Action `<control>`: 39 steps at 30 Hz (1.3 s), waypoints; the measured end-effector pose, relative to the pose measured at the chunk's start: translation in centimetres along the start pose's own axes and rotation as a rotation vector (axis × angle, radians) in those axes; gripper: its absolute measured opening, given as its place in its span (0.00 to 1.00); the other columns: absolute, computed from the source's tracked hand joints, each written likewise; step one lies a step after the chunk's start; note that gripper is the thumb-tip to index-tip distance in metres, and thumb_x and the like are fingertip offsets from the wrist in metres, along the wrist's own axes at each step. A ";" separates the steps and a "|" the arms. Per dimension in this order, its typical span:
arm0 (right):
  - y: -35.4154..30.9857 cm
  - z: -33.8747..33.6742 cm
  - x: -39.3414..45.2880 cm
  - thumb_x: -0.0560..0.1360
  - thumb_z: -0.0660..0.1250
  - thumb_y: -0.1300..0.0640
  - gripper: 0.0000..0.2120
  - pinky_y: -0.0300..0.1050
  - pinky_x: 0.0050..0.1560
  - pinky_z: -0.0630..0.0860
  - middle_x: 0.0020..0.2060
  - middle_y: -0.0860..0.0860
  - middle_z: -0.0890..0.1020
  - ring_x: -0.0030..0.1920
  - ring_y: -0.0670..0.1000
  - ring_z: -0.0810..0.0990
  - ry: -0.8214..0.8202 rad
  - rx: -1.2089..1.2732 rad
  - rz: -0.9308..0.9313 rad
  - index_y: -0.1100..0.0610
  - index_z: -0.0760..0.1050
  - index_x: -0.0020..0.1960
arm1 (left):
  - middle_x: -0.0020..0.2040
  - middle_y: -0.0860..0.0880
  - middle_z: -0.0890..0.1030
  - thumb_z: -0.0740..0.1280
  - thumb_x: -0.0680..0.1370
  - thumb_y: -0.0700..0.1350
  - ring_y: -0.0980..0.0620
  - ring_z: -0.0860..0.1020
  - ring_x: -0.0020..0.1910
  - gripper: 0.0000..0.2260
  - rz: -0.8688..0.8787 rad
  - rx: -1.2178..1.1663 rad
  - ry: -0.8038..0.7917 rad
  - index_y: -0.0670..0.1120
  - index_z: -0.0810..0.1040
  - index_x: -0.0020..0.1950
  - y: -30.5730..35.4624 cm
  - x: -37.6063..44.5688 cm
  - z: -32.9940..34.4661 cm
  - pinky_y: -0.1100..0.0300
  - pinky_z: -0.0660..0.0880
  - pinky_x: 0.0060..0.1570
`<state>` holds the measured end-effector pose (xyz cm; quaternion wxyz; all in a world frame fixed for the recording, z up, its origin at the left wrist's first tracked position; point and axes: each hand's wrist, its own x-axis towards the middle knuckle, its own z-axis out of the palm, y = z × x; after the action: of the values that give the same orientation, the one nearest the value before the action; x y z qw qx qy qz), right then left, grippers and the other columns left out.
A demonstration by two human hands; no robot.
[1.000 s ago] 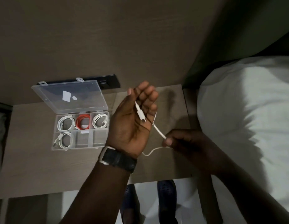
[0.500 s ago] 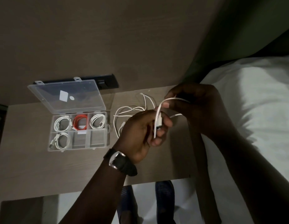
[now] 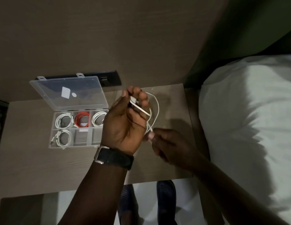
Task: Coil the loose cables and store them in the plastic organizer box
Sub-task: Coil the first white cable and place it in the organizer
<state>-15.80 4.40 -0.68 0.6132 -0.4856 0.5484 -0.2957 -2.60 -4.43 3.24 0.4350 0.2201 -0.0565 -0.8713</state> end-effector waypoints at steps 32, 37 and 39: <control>-5.4 -0.6 6.1 0.75 0.73 0.58 0.02 0.48 0.44 0.77 0.39 0.48 0.83 0.42 0.48 0.83 0.403 -0.251 -0.601 0.56 0.84 0.47 | 0.27 0.49 0.78 0.58 0.83 0.44 0.54 0.73 0.22 0.17 0.179 1.369 0.266 0.40 0.77 0.37 4.4 -1.7 -1.3 0.65 0.67 0.23; -4.6 -0.3 7.9 0.76 0.71 0.58 0.04 0.36 0.46 0.75 0.41 0.47 0.85 0.44 0.45 0.82 0.461 -0.153 -0.485 0.57 0.83 0.46 | 0.26 0.53 0.66 0.54 0.82 0.54 0.57 0.61 0.20 0.19 -0.210 0.413 0.060 0.45 0.72 0.37 4.7 -2.6 -0.7 0.64 0.55 0.22; -3.4 0.8 8.1 0.79 0.66 0.56 0.07 0.35 0.43 0.73 0.37 0.42 0.82 0.39 0.42 0.80 0.429 -0.182 -0.420 0.55 0.82 0.48 | 0.28 0.54 0.66 0.51 0.83 0.50 0.58 0.63 0.23 0.17 -0.062 0.191 0.026 0.47 0.72 0.39 5.2 -2.3 -0.5 0.64 0.59 0.26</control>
<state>-12.66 -3.89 -0.70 0.3630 -0.5675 0.5773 -0.4614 2.65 -5.82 5.03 0.3857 0.2733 -0.1267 -0.8720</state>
